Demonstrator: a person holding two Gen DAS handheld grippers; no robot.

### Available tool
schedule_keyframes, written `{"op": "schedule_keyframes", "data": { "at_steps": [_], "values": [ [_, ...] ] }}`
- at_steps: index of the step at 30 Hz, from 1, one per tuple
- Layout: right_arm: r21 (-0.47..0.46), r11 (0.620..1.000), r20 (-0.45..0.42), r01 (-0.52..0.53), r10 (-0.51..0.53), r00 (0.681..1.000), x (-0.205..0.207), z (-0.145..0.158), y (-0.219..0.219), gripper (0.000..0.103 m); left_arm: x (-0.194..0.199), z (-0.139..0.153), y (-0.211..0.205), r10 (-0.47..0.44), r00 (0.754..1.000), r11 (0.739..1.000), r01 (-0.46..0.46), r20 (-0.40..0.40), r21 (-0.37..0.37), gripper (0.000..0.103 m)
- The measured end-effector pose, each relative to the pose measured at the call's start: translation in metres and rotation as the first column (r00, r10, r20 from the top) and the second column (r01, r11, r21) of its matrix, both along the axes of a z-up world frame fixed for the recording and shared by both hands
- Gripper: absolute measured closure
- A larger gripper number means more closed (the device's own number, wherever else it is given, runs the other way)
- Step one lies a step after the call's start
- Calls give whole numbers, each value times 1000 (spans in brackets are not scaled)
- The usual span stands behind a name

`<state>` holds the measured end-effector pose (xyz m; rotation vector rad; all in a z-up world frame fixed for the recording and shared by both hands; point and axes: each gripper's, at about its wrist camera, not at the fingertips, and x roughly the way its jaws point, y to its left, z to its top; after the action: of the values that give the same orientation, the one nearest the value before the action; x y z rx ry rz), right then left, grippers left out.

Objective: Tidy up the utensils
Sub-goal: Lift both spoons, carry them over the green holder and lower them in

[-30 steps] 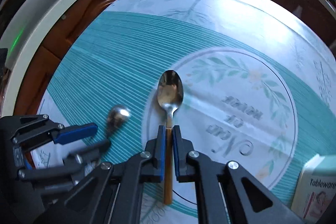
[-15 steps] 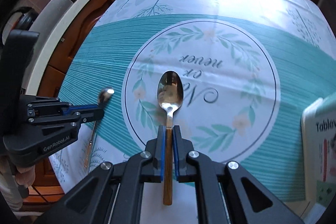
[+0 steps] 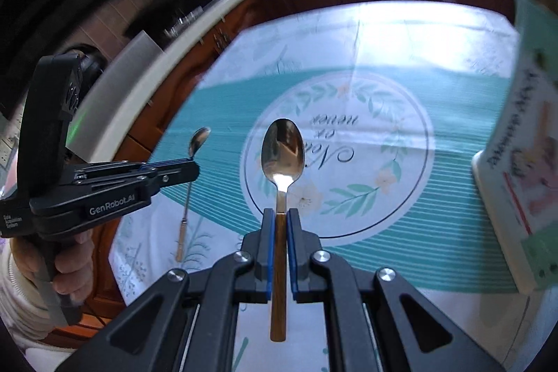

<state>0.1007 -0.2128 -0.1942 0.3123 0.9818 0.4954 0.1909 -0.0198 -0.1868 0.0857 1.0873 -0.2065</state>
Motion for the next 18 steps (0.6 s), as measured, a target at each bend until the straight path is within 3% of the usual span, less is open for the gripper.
{"op": "schedule_keyframes", "data": {
  "at_steps": [7,13,16,17,18],
  "values": [
    [30,996,177,84,-88,980,-34,39,-28,97,-27,44,-43,-78,980,992,94,181,-82,102],
    [52,984,284,169,-177,943,-55,67,-59,97,-42,90,-96,-151,950,970,196,275,-145,102],
    [61,968,399,245,-249,883,-68,92,-87,97,-44,118,-130,-182,927,949,252,327,-188,102],
    [61,968,399,245,-249,883,-68,92,-87,97,-47,127,-139,-192,921,941,271,340,-201,102],
    [57,964,434,260,-258,863,-71,98,-94,97,-48,136,-150,-205,913,932,292,351,-216,102]
  ]
}}
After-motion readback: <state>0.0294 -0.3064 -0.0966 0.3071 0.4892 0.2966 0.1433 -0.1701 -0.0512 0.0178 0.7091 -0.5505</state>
